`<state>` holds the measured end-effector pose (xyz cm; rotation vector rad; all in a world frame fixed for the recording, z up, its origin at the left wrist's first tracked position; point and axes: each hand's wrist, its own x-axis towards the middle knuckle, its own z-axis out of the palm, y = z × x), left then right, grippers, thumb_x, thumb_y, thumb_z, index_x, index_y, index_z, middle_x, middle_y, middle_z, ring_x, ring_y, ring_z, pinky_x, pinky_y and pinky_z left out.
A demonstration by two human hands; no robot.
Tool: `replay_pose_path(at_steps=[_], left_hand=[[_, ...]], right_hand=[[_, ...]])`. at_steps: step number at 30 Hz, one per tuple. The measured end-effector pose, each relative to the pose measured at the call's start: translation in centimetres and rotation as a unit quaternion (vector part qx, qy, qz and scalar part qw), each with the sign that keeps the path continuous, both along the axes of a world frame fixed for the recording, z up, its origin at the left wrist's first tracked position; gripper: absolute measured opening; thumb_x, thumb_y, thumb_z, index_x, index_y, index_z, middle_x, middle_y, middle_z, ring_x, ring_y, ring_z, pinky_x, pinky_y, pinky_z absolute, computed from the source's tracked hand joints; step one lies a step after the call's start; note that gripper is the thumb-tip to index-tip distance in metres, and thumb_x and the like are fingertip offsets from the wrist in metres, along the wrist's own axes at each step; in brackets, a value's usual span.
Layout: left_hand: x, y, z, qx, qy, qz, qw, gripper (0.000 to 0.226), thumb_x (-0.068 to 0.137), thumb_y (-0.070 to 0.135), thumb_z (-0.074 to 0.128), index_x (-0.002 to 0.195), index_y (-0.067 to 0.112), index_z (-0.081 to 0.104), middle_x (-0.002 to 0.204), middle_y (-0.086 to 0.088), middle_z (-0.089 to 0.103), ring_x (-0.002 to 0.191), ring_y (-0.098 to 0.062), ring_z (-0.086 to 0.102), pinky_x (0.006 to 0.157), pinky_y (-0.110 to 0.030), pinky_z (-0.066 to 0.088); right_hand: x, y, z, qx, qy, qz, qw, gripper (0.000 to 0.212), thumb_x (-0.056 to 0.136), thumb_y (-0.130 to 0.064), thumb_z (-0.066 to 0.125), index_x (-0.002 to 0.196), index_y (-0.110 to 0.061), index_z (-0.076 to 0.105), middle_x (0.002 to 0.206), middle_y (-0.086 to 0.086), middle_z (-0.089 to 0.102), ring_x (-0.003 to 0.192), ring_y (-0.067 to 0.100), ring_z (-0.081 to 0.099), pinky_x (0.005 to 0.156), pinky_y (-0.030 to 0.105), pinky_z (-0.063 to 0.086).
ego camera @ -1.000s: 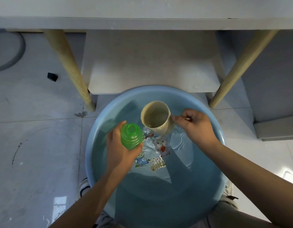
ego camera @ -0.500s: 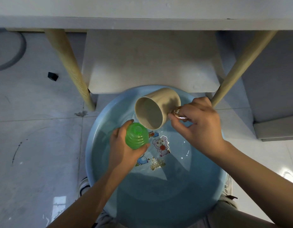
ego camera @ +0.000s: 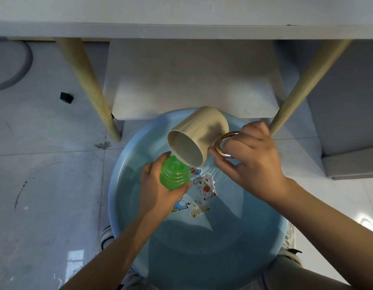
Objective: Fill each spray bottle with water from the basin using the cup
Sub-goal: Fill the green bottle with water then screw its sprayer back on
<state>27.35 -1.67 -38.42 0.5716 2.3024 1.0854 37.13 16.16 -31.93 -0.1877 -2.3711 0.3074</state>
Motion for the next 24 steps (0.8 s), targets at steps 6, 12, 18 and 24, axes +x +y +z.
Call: replay_pose_path(at_steps=[6,12,18,24], left_hand=[[0.03,-0.01,-0.21,-0.002,0.004,0.002,1.0,0.083,0.059,0.026,0.087,0.131,0.035,0.046,0.116,0.002,0.041,0.101,-0.01,0.047,0.084,-0.019,0.036],[0.09,0.01,-0.15,0.0,0.006,0.003,1.0,0.083,0.059,0.025,0.088,0.129,0.04,0.044,0.117,0.003,0.04,0.1,-0.009,0.046,0.085,-0.016,0.035],[0.13,0.09,0.1,-0.006,0.009,0.003,1.0,0.084,0.06,0.025,0.087,0.132,0.033,0.046,0.116,0.003,0.04,0.098,-0.01,0.045,0.085,-0.018,0.035],[0.16,0.03,0.06,-0.007,0.01,0.003,1.0,0.083,0.059,0.027,0.088,0.131,0.034,0.046,0.115,0.004,0.04,0.1,-0.011,0.047,0.084,-0.017,0.035]], right_hand=[[-0.05,0.08,0.34,0.021,0.005,-0.001,1.0,0.027,0.08,-0.012,0.071,0.057,-0.004,0.058,0.057,0.006,0.058,0.064,0.021,0.043,0.069,0.032,0.036],[-0.11,0.06,0.41,0.045,0.006,0.004,0.999,0.029,0.081,-0.013,0.07,0.056,-0.005,0.058,0.056,0.005,0.056,0.058,0.026,0.048,0.068,0.032,0.036],[-0.19,0.0,0.56,0.06,0.013,0.018,0.998,0.033,0.082,-0.013,0.07,0.054,-0.007,0.054,0.055,0.004,0.052,0.063,0.02,0.04,0.068,0.032,0.035],[-0.25,-0.04,0.62,0.067,0.026,0.035,0.997,0.031,0.081,-0.012,0.071,0.058,-0.01,0.05,0.056,0.003,0.049,0.064,0.021,0.039,0.069,0.033,0.036]])
